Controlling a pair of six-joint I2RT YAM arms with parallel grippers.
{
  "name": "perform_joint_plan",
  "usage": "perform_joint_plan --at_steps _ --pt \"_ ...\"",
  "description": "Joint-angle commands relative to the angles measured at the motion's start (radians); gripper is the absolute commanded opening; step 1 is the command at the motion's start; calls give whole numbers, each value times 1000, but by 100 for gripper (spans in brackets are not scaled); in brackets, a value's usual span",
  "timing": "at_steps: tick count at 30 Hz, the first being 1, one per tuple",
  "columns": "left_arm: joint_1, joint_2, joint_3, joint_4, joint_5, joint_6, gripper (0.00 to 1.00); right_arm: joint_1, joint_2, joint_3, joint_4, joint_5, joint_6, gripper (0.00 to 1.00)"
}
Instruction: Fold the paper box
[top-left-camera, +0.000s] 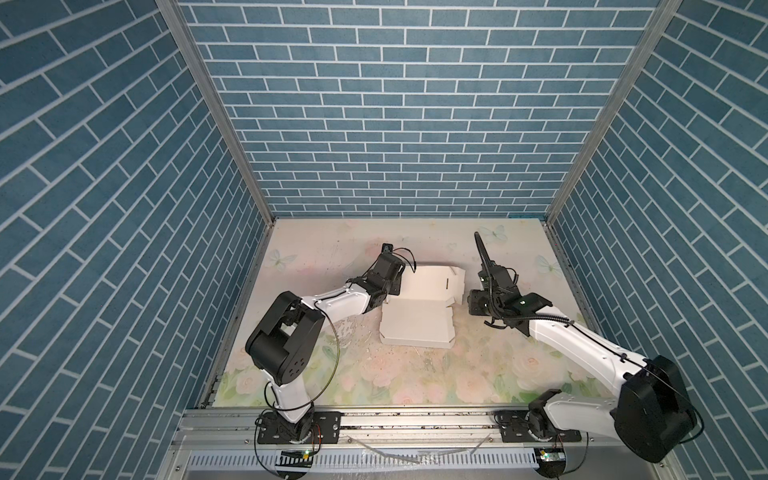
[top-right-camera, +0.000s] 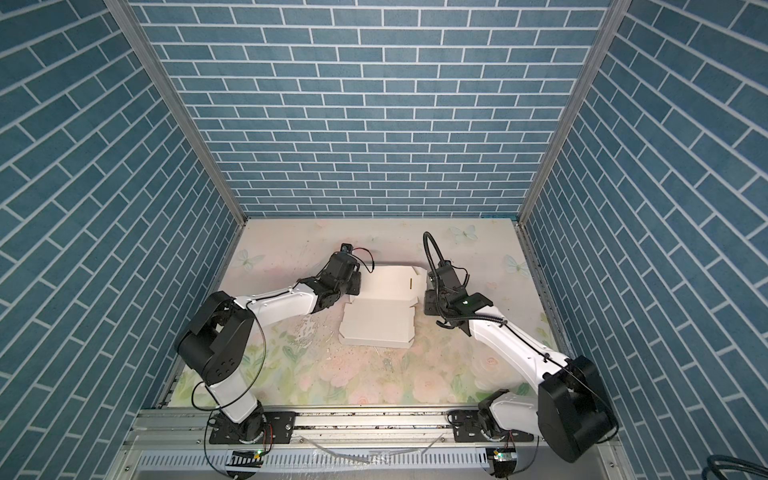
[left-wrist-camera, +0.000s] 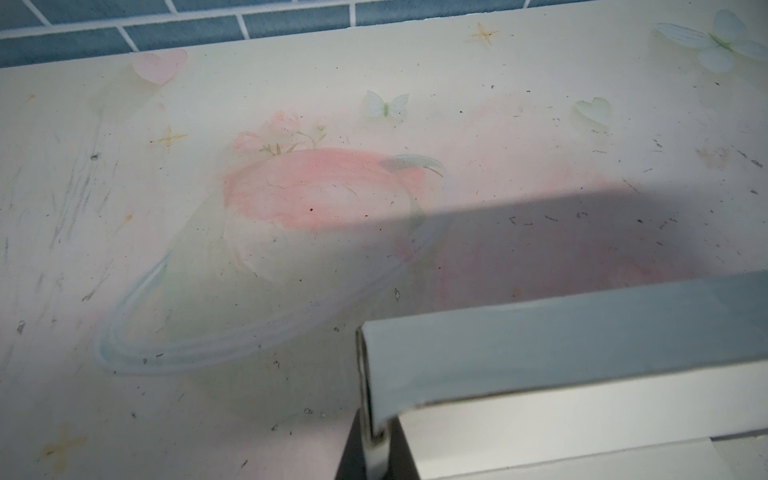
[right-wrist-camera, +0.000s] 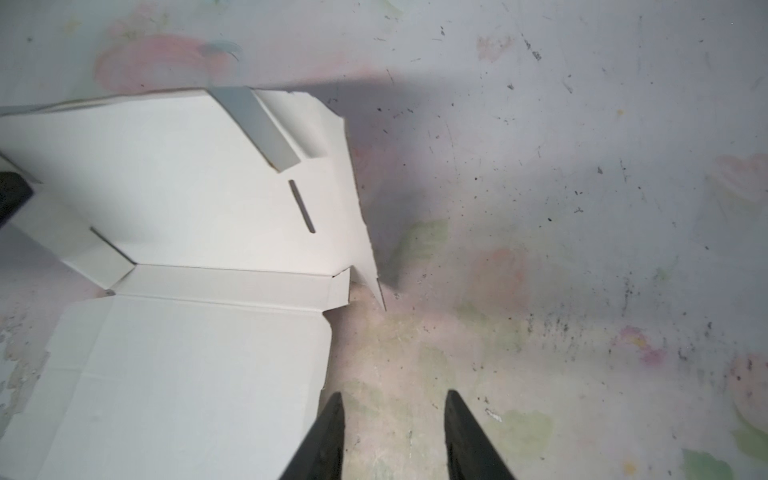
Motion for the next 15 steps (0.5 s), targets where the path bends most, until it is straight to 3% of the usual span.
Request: perform_joint_plan --at_steps 1,10,15 --pt "3 33 -36 -83 34 4 0 -47 41 49 44 -39 -84 42" --pt "3 35 -39 -70 48 4 0 -84 200 108 150 -148 -132 43" --pt "3 32 -38 -71 46 5 0 -83 192 86 183 -186 -105 42"
